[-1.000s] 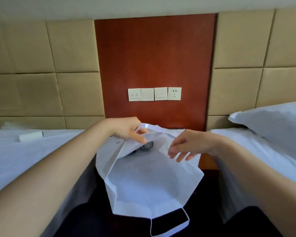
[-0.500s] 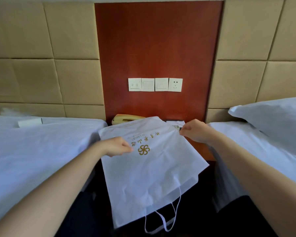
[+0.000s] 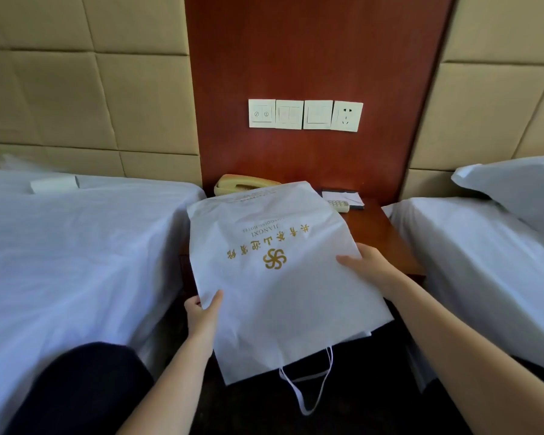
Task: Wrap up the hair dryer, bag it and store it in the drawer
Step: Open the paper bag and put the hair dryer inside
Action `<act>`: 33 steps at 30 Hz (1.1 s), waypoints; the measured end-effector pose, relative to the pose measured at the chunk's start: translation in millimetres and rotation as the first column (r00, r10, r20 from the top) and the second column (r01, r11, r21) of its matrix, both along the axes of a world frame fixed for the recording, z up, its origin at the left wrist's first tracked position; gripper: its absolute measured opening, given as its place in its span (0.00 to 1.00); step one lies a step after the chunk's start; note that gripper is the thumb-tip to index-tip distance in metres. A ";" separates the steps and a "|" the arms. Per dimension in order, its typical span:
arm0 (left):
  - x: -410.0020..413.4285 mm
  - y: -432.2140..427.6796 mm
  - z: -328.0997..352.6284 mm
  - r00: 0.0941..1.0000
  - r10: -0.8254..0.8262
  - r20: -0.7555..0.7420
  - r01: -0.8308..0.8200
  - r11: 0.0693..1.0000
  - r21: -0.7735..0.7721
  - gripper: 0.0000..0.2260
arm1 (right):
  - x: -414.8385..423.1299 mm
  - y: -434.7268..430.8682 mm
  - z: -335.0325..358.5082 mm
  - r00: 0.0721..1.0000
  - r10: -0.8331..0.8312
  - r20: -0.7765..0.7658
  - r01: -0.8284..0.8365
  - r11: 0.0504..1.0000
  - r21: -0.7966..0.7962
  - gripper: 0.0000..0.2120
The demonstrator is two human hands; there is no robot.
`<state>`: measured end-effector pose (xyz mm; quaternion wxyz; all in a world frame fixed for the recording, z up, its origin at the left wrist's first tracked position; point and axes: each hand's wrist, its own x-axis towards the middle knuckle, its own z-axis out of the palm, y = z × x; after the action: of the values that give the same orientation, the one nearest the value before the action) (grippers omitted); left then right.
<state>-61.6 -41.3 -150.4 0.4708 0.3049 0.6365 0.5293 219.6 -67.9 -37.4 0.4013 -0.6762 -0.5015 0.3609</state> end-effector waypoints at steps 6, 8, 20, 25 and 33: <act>-11.6 -1.6 -30.0 0.993 -0.033 0.115 0.034 0.999 -0.001 0.06 | 10.5 -3.8 -22.6 0.979 -0.048 -0.197 0.047 0.999 -0.008 0.06; -15.9 -1.7 -32.6 0.996 0.007 0.091 -0.008 1.000 0.002 0.12 | 13.9 -2.9 -27.0 0.976 -0.061 -0.209 0.055 0.998 -0.032 0.05; -11.3 11.8 -21.2 0.921 -0.120 0.369 0.122 0.992 0.018 0.12 | 13.8 0.2 -38.3 0.954 0.080 -0.288 -0.085 0.996 -0.004 0.04; -14.5 3.9 -20.0 0.934 -0.152 0.324 0.164 0.986 -0.011 0.17 | 9.9 -1.6 -29.6 0.990 0.141 0.015 -0.141 0.990 0.022 0.07; -28.1 -14.7 -1.7 0.969 -0.217 0.116 0.217 0.976 0.009 0.12 | 11.3 -17.1 -32.7 0.883 0.360 0.303 -0.335 0.933 -0.132 0.09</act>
<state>-89.7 -56.0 -152.1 0.5627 0.3404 0.5718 0.4905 230.9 -85.0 -70.1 0.2167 -0.6400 -0.6590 0.3305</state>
